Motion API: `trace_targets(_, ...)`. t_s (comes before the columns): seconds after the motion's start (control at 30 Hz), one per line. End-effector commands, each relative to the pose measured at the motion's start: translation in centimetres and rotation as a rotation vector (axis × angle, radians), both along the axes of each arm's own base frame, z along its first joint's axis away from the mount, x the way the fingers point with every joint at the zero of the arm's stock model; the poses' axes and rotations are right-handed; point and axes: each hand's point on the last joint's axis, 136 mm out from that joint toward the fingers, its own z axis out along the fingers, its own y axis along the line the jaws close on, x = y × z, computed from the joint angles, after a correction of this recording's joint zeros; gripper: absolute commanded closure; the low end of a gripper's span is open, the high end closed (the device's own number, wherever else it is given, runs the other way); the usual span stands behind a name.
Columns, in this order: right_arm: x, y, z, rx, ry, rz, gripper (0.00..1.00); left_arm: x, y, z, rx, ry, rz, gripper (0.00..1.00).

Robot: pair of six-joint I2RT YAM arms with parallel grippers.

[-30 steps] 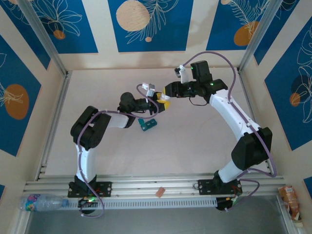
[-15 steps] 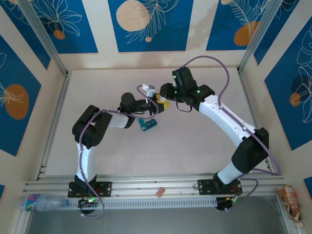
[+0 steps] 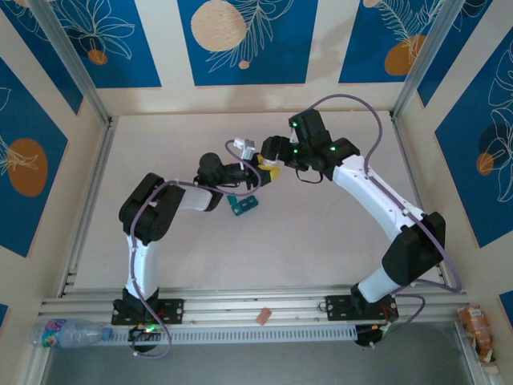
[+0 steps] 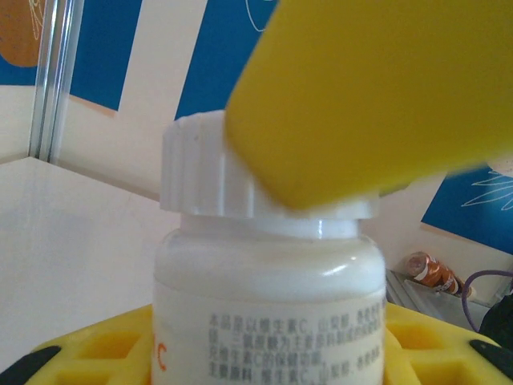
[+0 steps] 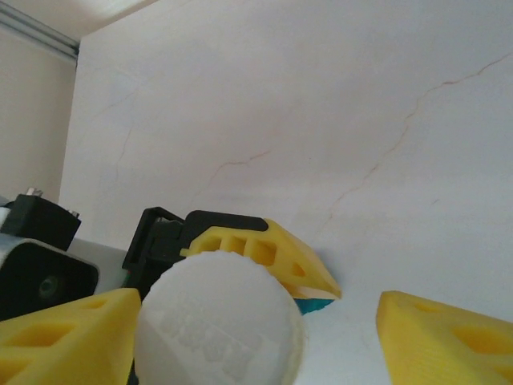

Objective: Sort the pills into containers

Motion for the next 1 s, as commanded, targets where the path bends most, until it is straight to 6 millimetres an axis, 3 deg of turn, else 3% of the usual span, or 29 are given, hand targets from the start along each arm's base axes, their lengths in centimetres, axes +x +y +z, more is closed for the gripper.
trace_targets(0.0, -1.5, -1.1, 3.4, 0.038, -0.066, 0.052, 0.16, -0.7, -0.2, 2.1, -0.040, -0.097, -0.022, 1.00)
trace_targets(0.23, -1.5, -2.2, 4.9, 0.107, -0.155, 0.210, 0.14, -1.4, -0.3, 1.9, -0.029, -0.105, -0.068, 1.00)
trace_targets(0.43, -1.4, -0.7, 3.7, 0.098, -0.173, 0.398, 0.18, -1.8, -0.3, 2.2, -0.027, -0.097, -0.101, 1.00)
trace_targets(0.7, -1.3, 0.9, 2.3, 0.106, -0.140, 0.460, 0.24, -2.0, -0.4, 2.2, -0.025, -0.088, -0.119, 1.00)
trace_targets(0.8, -1.2, 1.2, 1.8, 0.103, -0.129, 0.467, 0.30, -2.0, -0.4, 2.1, -0.024, -0.085, -0.121, 1.00)
trace_targets(0.97, -1.2, 1.4, 1.3, 0.109, -0.113, 0.469, 0.48, -2.0, -0.4, 2.1, -0.023, -0.082, -0.123, 1.00)
